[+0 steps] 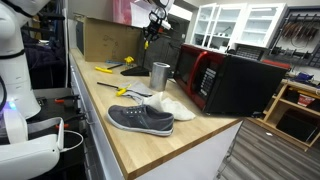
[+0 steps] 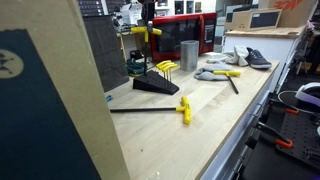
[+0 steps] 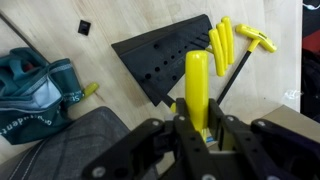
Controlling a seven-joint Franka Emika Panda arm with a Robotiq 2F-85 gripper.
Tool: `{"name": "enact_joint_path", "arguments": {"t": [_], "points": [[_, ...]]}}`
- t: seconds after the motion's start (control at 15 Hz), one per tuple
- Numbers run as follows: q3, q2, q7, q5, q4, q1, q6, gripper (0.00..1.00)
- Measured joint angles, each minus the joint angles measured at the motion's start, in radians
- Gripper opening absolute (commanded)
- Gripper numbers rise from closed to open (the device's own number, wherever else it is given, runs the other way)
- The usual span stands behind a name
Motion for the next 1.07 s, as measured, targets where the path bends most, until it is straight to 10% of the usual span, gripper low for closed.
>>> {"name": "enact_joint_path", "arguments": {"t": [1.07], "points": [[-0.016,0.006,0.007,-0.057,0.003,0.007,-0.019,0.06]]}}
